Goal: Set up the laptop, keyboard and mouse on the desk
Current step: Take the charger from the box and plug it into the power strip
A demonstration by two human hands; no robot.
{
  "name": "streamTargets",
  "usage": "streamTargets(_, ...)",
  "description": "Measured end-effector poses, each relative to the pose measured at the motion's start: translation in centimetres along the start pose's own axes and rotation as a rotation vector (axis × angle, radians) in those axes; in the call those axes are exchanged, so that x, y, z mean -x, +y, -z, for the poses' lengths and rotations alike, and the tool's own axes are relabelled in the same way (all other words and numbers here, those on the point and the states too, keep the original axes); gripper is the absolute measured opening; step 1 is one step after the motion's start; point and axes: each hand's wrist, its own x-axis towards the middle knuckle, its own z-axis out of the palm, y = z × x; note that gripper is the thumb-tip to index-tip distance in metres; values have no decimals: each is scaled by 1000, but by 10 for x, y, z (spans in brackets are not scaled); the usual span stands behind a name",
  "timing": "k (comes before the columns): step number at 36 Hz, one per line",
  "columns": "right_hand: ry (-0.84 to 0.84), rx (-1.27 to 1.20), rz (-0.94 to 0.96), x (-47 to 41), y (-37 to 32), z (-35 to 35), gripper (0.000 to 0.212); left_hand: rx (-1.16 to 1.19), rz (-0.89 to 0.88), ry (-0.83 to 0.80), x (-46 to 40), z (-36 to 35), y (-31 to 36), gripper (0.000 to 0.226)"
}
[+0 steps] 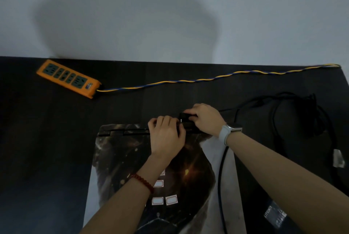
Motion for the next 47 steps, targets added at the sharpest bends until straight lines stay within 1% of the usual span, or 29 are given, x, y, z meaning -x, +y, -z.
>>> streamTargets(7,-20,-69,-8,-1,-1,2,34,0,21,19,3,2,0,17)
streamTargets(11,-16,-64,-5,-1,1,1,34,5,18,39,5,2,-1,16)
streamTargets(18,-10,-27,4,-2,5,0,34,30,33,9,4,2,-2,19)
streamTargets(24,-63,-27,21,-4,5,3,35,38,42,-13,3,5,-1,20)
streamTargets(28,-94,-4,50,-5,6,4,39,41,50,-16,3,4,0,20)
streamTargets(32,-78,50,48,-2,6,-1,41,27,68,-26,2,3,1,22)
streamTargets(43,-47,-10,48,0,6,-9,41,6,96,-42,0,3,2,23)
streamTargets(47,-47,23,69,1,5,-8,42,-5,93,-48,-1,3,2,23)
